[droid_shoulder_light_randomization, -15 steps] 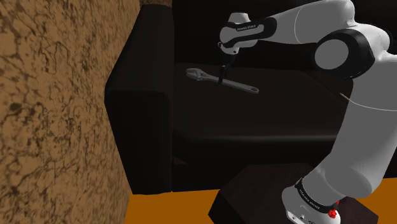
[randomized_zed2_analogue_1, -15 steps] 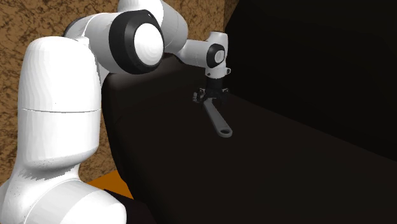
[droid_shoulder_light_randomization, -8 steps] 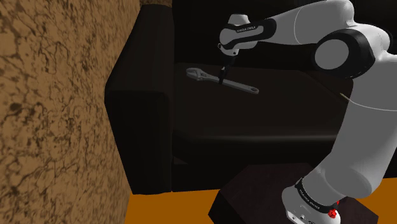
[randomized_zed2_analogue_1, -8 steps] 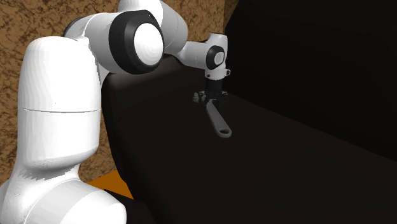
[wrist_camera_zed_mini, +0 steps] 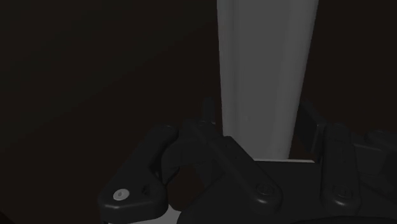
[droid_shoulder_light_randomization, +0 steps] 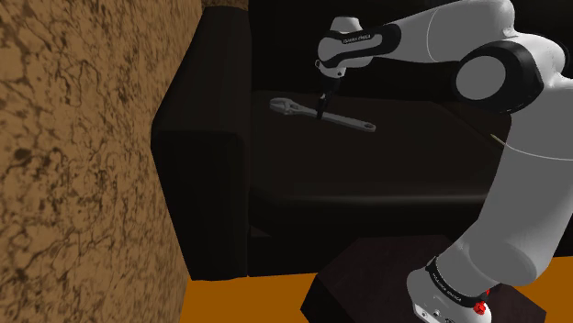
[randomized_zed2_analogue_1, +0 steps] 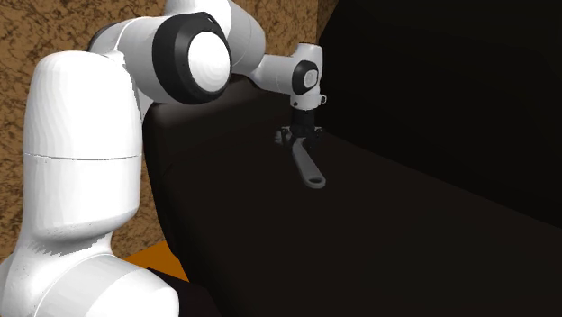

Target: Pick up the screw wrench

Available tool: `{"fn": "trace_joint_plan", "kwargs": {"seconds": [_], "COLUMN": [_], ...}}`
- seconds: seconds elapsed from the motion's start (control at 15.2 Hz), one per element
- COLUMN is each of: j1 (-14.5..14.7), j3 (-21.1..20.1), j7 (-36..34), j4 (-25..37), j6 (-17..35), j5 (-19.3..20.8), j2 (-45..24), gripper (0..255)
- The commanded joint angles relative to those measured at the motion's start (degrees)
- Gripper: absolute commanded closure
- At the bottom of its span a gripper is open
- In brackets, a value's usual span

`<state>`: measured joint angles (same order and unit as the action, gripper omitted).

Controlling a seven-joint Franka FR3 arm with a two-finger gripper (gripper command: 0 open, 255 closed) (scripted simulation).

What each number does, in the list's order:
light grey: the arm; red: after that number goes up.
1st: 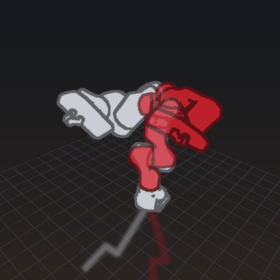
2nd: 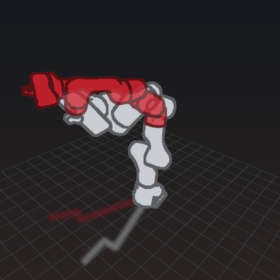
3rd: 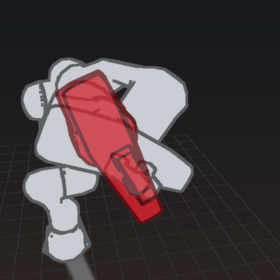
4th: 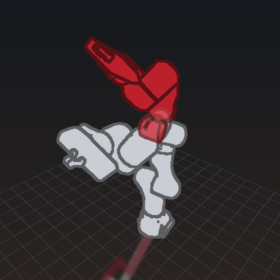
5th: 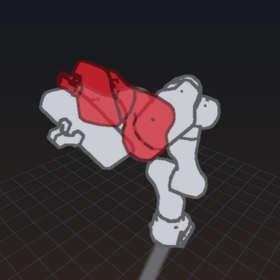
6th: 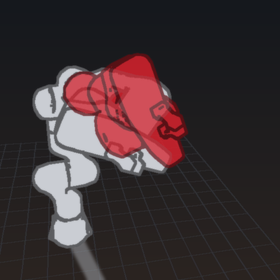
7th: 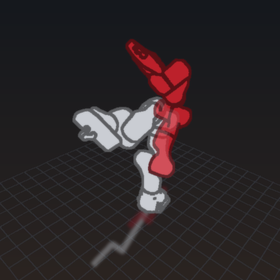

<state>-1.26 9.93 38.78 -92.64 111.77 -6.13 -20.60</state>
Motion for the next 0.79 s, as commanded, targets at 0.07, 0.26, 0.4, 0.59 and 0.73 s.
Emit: {"fn": "trace_joint_plan", "kwargs": {"seconds": [0.07,0.26,0.4,0.59,0.73], "j1": [0.01,-0.01,-0.03,-0.08,-0.13], "j3": [0.05,0.1,0.13,0.17,0.2], "j7": [-0.22,-0.38,-0.47,-0.61,-0.69], "j4": [1.64,3.36,4.58,6.56,7.97], "j6": [-2.05,-4.18,-5.62,-7.82,-9.32], "j5": [0.15,0.28,0.35,0.44,0.48], "j2": [0.44,0.87,1.09,1.32,1.41], "gripper": [255,255,255,255,255]}}
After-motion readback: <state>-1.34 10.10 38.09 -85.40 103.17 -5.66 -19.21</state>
